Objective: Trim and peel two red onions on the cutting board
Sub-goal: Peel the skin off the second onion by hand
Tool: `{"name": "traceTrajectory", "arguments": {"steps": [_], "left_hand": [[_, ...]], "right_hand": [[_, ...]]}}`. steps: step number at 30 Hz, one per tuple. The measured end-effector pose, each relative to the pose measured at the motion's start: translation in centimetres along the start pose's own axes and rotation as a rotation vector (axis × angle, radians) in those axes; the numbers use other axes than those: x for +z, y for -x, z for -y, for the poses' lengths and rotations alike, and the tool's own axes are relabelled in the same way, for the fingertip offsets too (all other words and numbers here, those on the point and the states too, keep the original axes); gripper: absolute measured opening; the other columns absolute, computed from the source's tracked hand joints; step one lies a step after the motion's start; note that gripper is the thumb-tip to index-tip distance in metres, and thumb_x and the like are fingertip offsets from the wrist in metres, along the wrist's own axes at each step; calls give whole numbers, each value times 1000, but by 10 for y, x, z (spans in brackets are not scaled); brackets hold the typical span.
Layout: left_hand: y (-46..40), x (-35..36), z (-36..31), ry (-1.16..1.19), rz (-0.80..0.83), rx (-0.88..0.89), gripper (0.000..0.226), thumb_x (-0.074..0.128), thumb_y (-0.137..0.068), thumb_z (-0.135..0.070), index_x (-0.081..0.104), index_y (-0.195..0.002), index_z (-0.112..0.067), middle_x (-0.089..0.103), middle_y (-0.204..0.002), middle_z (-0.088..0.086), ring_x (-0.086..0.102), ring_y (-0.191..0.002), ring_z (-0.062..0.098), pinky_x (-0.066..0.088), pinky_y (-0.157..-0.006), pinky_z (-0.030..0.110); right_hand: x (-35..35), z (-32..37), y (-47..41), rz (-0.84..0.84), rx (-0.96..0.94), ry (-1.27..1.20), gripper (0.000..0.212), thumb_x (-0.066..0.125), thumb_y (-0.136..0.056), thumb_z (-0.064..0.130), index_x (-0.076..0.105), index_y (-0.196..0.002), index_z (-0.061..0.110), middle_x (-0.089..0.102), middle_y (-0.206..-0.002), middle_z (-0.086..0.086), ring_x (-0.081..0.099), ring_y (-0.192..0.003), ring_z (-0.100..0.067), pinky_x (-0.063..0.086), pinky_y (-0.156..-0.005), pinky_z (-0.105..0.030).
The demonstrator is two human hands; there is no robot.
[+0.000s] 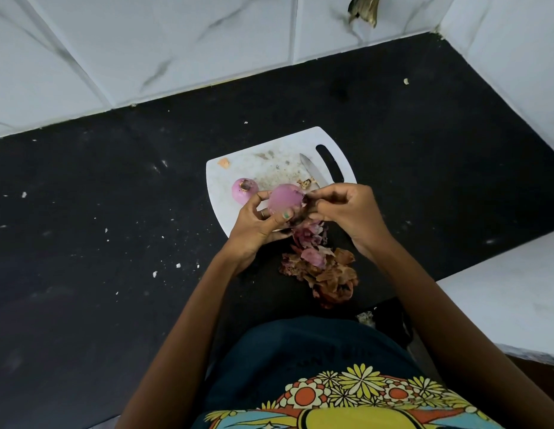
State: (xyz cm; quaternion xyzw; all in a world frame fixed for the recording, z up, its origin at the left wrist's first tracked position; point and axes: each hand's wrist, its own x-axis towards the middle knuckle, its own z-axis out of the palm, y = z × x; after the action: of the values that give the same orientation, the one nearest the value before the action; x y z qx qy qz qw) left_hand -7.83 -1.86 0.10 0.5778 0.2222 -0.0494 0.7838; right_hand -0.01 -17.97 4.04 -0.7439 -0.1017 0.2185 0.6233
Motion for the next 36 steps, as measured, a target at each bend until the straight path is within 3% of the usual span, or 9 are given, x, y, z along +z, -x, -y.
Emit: {"name": "traceTrajectory", "arguments": {"steps": [3,7,16,23,25,29,32,34,36], "left_hand": [[1,3,-1,1,11,-12,61,72,-73,-30,45,-125,-12,67,-97,-3,70,-78,5,53,-61,19],[2,5,0,-3,-29,4,112,86,-32,-67,47,-123,-15,68,-101,-3,70,-83,7,53,-64,19],[0,3,1,2,-9,21,106,85,-29,-69,53,-117,-20,66,-103,-2,69,-83,2,52,-62,15],[0,1,1,-34,9,13,49,69,-76,-19,49,-121,-16,64,-102,-3,67,-82,2,50,-61,14],[1,1,1,-28,26,11,55,73,-72,-24,49,-121,-17,65,-103,-3,66,-86,7,51,-61,14],[1,0,0,-1,60,-26,93,89,-33,-60,54,-113,-26,71,-98,-9,69,-88,7,55,-68,22],[-1,0,2,32,60,-41,103,87,-26,-67,53,-113,-26,70,-102,-7,69,-93,9,56,-79,28],[-2,2,4,22,50,-28,106,84,-24,-72,51,-114,-27,69,-103,-8,68,-94,8,55,-84,31],[-1,4,5,-2,38,-8,110,80,-24,-77,49,-116,-26,68,-106,-8,67,-96,6,53,-86,32]], "right_hand": [[3,4,2,31,62,-92,11,68,-85,2,70,-93,8,72,-87,-8,72,-80,-18,60,-66,-29],[9,4,5,105,69,-15,33,77,-78,16,66,-108,7,70,-102,-10,71,-90,-21,61,-69,-38],[15,7,4,-25,48,6,10,73,-80,4,70,-89,5,71,-78,-6,71,-75,-21,61,-70,-41],[16,8,4,-50,-27,173,2,71,-80,9,71,-82,7,72,-79,-4,70,-75,-15,59,-78,-40],[14,4,2,-63,8,163,1,70,-78,7,70,-78,7,71,-76,-6,71,-76,-22,59,-77,-46],[8,-9,-1,-139,60,196,8,72,-77,13,68,-75,7,70,-73,-9,70,-74,-28,59,-72,-50],[1,-16,0,-69,93,381,8,71,-82,16,66,-83,10,71,-78,-4,70,-73,-21,59,-74,-44],[-1,-14,1,8,117,481,13,66,-86,10,69,-99,9,69,-92,1,67,-85,-15,57,-83,-36],[2,-5,3,77,131,389,22,61,-89,8,68,-110,9,67,-99,3,65,-92,-11,56,-84,-25]]}}
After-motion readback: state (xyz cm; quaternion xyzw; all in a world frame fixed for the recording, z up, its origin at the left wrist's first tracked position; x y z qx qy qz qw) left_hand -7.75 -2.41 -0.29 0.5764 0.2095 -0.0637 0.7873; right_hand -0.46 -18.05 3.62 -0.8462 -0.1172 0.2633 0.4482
